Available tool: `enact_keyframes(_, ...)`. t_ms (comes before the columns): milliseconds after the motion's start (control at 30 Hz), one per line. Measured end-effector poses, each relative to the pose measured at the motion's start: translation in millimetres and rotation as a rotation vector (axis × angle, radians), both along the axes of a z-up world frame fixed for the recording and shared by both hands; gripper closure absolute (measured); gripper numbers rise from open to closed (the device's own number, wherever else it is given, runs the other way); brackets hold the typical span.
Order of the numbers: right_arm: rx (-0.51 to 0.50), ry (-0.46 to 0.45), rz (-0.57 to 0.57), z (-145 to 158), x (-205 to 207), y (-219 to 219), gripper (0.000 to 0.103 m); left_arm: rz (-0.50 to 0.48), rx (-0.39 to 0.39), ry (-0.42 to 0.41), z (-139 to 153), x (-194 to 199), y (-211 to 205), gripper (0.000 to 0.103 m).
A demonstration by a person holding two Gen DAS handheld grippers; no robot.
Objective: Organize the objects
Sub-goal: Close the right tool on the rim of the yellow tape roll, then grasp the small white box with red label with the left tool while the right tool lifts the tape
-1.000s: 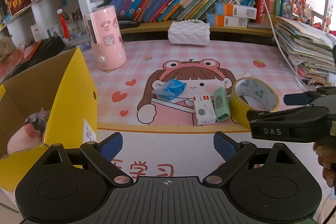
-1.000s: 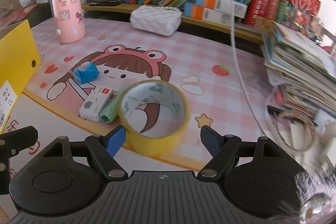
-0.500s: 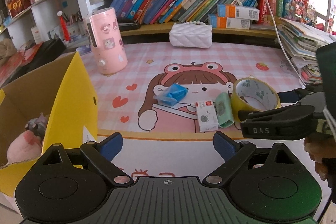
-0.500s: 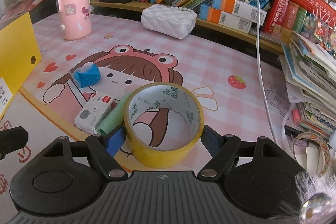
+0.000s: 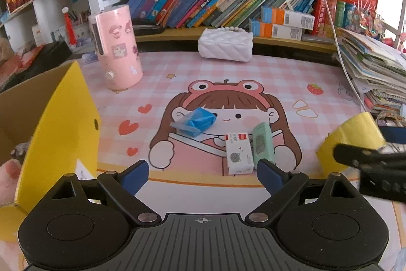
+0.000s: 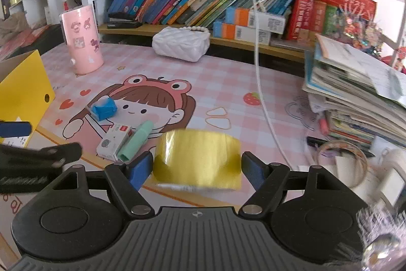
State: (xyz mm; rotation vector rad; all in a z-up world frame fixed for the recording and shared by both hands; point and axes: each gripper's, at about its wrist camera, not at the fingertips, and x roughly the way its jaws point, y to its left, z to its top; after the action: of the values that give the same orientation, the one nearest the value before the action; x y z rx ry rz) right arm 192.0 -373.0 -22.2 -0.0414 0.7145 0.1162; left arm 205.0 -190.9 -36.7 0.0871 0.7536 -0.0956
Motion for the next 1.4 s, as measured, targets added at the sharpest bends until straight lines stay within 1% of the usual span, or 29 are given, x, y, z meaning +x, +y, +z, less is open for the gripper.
enact_keyframes(33,0.000,-0.002,-0.003,1,-4,-2,0.029,-0.001,-0.001,0.001,-1,2,-1,0.013)
enact_keyframes(200,0.002,-0.007,-0.025,3,-15,-8,0.030,-0.003,0.000,0.003,-3,7,-5,0.014)
enact_keyframes(267,0.013,-0.012,-0.032,3,-18,-11,0.030,-0.004,0.002,0.007,-5,10,-8,0.017)
enact_keyframes(500,0.007,-0.017,-0.016,3,-18,-11,0.030,-0.001,-0.002,0.014,-13,23,-14,0.020)
enact_keyframes(767,-0.023,-0.028,0.004,1,-17,-6,0.029,0.004,-0.025,0.036,-22,39,-19,0.031)
enact_keyframes(933,-0.034,-0.024,0.004,0,-16,-5,0.028,-0.010,-0.017,0.056,-30,46,-24,0.043)
enact_keyframes(1033,-0.030,-0.011,0.004,-3,-15,-6,0.027,-0.032,-0.010,0.059,-34,50,-29,0.044)
enact_keyframes(1133,-0.039,0.000,-0.002,-5,-14,-6,0.025,-0.074,0.008,0.064,-36,54,-37,0.045)
enact_keyframes(1200,-0.036,0.004,-0.006,-6,-14,-7,0.025,-0.103,0.023,0.100,-42,57,-43,0.051)
enact_keyframes(1267,-0.034,0.013,-0.008,-8,-13,-7,0.024,-0.114,0.027,0.082,-43,55,-45,0.054)
enact_keyframes(1300,-0.033,0.018,-0.008,-8,-12,-7,0.024,-0.124,0.022,0.083,-43,54,-45,0.061)
enact_keyframes(1333,-0.032,0.023,-0.008,-9,-12,-7,0.024,-0.133,0.012,0.086,-43,54,-45,0.071)
enact_keyframes(1367,-0.031,0.028,-0.007,-10,-12,-7,0.023,-0.134,0.010,0.086,-43,54,-44,0.075)
enact_keyframes(1400,-0.033,0.036,-0.006,-11,-11,-7,0.022,-0.136,0.006,0.090,-42,54,-43,0.075)
